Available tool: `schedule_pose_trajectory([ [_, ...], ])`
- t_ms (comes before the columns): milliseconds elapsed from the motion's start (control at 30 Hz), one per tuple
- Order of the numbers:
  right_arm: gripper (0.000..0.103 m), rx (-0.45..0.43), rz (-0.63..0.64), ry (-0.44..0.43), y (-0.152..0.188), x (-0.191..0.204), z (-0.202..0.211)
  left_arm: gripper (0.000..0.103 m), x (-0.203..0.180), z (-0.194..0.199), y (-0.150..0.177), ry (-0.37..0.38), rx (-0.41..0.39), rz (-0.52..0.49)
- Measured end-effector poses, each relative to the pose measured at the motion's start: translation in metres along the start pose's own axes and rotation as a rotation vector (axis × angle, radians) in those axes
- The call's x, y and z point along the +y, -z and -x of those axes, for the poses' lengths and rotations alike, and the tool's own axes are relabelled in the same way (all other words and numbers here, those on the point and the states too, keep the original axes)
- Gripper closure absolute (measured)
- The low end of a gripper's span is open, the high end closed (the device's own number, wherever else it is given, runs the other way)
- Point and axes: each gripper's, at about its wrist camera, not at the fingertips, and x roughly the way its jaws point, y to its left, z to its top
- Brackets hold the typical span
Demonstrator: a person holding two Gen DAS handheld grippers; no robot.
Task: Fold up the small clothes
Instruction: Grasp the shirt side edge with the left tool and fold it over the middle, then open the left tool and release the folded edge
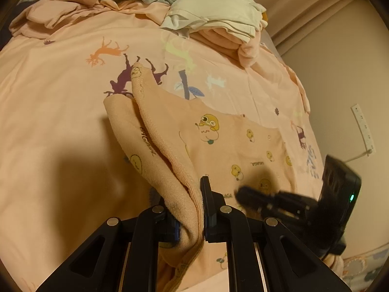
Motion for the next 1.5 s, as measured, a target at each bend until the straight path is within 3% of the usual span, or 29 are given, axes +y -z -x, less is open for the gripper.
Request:
schedule_pose_trajectory([
  [133,0.093,0.008,0.012,0.014,0.006,0.004,0.003,0.092,0.001,-0.001,0.000,-0.014,0.002,0.010],
  [333,0.091,-0.006,0.048,-0.060,0.034,0.025,0.023,0.092,0.004,-0.001,0.000,-0.024,0.003,0.028],
  [500,0.092,-0.003,0.090,-0.021,0.055,0.033,0.009,0.092,0.005,0.000,0.000,-0.052,-0.002,0.057],
  [733,0.091,-0.071,-0.049,-0.113,0.056,0.007,0.028,0.092,-0.021,0.007,-0.004,-0.082,-0.010,0.031],
  [933,0.090,-0.187,-0.276,-0.155,0.059,-0.052,0.056,0.092,-0.080,0.002,-0.011,-0.118,-0.003,-0.056],
  [1067,0.086,-0.232,-0.359,-0.166,0.065,-0.077,0.068,0.092,-0.122,-0.019,-0.008,-0.170,0.007,-0.122],
  [1333,0.072,-0.313,-0.531,-0.217,0.088,-0.115,0.087,0.092,-0.154,-0.081,0.005,-0.206,0.141,-0.163],
  [1433,0.068,-0.328,-0.559,-0.224,0.096,-0.121,0.093,0.081,-0.153,-0.087,0.006,-0.174,0.174,-0.134],
  [1500,0.064,-0.332,-0.575,-0.235,0.100,-0.126,0.095,0.080,-0.154,-0.087,0.007,-0.150,0.184,-0.128],
])
